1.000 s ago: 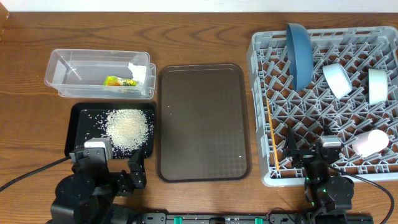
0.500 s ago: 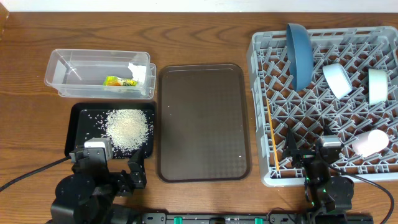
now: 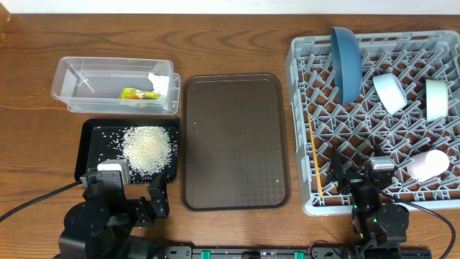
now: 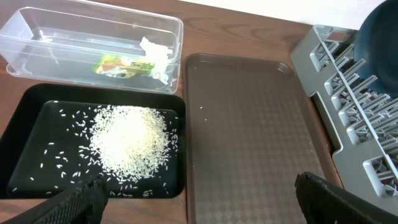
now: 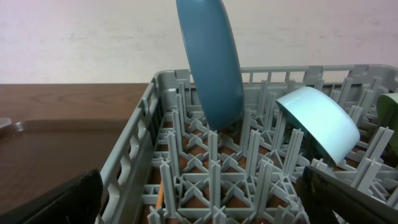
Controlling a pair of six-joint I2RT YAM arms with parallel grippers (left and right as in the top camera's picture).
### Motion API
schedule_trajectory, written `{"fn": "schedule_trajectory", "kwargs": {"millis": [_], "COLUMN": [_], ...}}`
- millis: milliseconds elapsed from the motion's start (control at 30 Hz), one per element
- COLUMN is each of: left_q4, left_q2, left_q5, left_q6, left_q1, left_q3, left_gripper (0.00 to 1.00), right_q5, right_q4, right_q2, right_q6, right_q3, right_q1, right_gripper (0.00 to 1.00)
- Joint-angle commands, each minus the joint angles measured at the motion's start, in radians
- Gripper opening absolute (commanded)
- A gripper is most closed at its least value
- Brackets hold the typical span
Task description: Sort waste into correct bins and load items into the dishwasher rack
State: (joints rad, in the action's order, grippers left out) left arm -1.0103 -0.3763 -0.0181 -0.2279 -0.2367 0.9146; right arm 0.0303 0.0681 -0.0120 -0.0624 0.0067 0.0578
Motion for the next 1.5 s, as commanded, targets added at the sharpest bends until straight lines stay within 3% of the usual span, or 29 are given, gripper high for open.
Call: {"fn": "schedule_trajectory", "kwargs": {"millis": [0,233,433,700,1000,1300,1467], "left_q4": [0.002,-0.011,0.166,0.59,1.114,0.94,0.94], "left_q2": [0.003,0.019,0.14,0.372,0.375,0.373,0.366], "left_q5": [0.015,0.065,0.056,0.056,0.056,0.048,0.049], "left_q6": [0.006,0.017,0.037,0.052,0.119,0.145,0.145], "left_q1": [0.003,0.037,0.129,0.165,0.169,0.169,0.169], "left_q3": [-0.005,-0.059,-0.274,-0.634,-0.906,-0.911,-0.91], "left_gripper": [0.98,0.98,0.98,0.98,0.98,0.98,0.98], "right_q5": [0.011,0.011,0.011,0.011,0.011,0.011,0.011], "right_q4": [0.003,0.003,0.003,0.003,0.003,0.003,0.003], "right_q2": [0.007,0.007,0.007,0.007,0.007,0.007,0.007], "right_q6": [0.015,0.016,0.016,0.015,0.015,0.015,0.015], "right_q3": [-0.002,-0.002,-0.002,-0.002,-0.002,-0.002,-0.002], "right_q1": [0.002,0.002,0.002,0.002,0.002,0.002,0.002], "right_gripper": [0.99,0.99,0.99,0.99,0.99,0.99,0.99]}}
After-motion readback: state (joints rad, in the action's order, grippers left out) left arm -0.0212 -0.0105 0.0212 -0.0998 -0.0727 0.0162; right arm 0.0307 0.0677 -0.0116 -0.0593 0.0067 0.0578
